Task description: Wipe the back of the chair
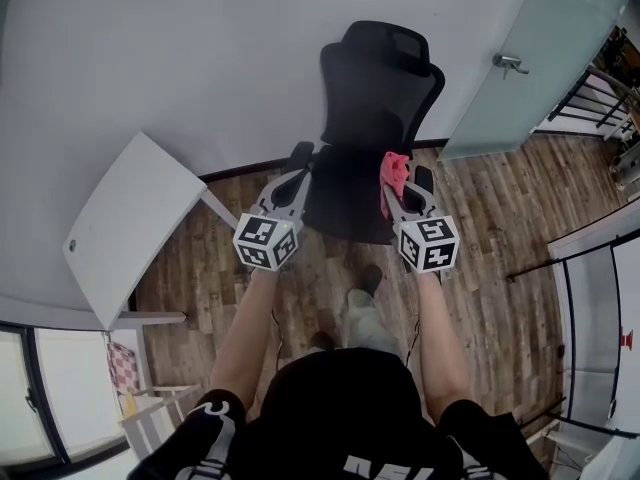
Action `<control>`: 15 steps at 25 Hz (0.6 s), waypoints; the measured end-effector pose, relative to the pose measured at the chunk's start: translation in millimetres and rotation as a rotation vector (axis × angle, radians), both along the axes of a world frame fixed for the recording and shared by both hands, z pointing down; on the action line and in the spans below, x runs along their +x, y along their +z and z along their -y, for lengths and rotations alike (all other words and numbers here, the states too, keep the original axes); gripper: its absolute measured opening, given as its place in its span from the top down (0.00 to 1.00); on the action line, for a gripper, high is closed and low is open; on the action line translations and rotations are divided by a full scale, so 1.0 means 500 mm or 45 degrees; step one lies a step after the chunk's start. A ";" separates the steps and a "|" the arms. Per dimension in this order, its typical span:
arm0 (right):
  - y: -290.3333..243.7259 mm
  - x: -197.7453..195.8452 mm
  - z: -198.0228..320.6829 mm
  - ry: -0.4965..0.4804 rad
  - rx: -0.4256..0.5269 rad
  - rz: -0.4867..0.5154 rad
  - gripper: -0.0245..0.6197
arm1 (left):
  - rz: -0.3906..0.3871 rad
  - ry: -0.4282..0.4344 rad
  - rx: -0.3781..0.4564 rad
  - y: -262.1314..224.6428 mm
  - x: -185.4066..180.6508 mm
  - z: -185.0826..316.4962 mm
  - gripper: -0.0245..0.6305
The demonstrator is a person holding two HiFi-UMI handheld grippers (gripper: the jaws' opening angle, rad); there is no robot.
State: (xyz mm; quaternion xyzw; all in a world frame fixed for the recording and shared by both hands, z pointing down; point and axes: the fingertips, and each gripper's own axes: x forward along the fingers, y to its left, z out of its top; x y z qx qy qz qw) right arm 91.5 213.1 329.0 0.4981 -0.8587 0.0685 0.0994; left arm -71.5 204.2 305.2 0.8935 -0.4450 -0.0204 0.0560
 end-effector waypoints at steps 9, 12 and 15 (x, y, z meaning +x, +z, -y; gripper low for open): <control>0.011 0.052 0.229 -0.052 -0.010 0.012 0.85 | 0.026 -0.022 -0.015 0.006 0.070 0.214 0.93; 0.021 0.078 0.305 -0.074 -0.027 0.016 0.85 | 0.033 -0.035 -0.027 0.013 0.100 0.288 0.93; 0.023 0.101 0.376 -0.092 -0.038 0.020 0.85 | 0.038 -0.052 -0.037 0.016 0.125 0.352 0.93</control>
